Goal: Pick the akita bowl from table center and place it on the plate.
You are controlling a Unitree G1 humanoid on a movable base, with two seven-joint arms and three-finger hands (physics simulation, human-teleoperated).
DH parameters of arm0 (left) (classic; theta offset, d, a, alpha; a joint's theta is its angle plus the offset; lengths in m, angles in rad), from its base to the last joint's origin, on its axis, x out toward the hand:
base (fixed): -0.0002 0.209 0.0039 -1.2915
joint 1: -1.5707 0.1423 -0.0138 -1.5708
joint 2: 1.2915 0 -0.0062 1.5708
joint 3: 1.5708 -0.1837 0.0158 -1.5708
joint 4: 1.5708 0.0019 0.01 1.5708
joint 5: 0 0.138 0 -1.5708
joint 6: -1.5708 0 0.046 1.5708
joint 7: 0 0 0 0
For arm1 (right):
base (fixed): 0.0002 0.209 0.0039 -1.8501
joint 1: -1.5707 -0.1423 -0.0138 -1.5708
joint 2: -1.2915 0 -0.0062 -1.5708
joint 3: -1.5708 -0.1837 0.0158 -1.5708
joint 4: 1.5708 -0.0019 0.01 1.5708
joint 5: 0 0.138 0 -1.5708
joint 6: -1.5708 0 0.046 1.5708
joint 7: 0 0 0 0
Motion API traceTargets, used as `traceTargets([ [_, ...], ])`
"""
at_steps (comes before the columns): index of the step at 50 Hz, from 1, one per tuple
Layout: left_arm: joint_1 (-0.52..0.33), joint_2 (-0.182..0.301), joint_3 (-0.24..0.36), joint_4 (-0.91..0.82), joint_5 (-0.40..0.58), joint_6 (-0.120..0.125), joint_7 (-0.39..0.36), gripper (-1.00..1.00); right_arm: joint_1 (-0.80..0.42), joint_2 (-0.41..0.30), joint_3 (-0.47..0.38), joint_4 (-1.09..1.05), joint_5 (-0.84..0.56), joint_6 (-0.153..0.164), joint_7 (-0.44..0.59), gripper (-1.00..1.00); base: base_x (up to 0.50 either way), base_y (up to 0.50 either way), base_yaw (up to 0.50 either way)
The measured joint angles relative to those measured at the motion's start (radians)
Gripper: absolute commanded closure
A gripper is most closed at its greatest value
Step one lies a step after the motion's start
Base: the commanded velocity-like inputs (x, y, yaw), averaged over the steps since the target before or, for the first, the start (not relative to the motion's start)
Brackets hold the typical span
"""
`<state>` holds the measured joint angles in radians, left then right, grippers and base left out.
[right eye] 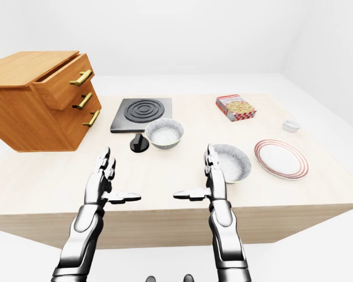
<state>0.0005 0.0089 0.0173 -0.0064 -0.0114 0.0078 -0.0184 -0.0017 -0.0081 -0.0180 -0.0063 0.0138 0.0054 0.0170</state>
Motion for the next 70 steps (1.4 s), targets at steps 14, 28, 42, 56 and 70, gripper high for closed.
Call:
traceTargets([
  [14,-0.007,0.016,0.031,-0.019,-0.015,0.028,-0.025,-1.0,-0.023,-0.011,-0.022,-0.027,0.019,0.037,0.015,-1.0,0.0,0.0,0.0],
  [28,-0.109,0.045,0.057,-0.1,-0.005,0.079,-0.031,-1.0,-0.138,-0.038,-0.045,-0.102,0.014,0.082,-0.002,-1.0,0.0,0.0,0.0],
  [42,-0.203,0.073,0.075,-0.131,0.002,0.079,-0.034,-1.0,-0.211,-0.045,-0.047,-0.139,0.013,0.082,-0.006,-1.0,-0.06,-0.25,0.0],
  [56,-0.223,0.074,0.073,-0.146,0.01,0.079,-0.041,-1.0,-0.228,-0.046,-0.044,-0.158,0.025,0.082,0.006,-1.0,-0.04,-0.5,0.0],
  [70,-0.222,0.072,0.071,-0.152,0.014,0.079,-0.043,-1.0,-0.219,-0.048,-0.04,-0.179,0.036,0.082,0.043,-1.0,0.47,-0.18,0.0],
])
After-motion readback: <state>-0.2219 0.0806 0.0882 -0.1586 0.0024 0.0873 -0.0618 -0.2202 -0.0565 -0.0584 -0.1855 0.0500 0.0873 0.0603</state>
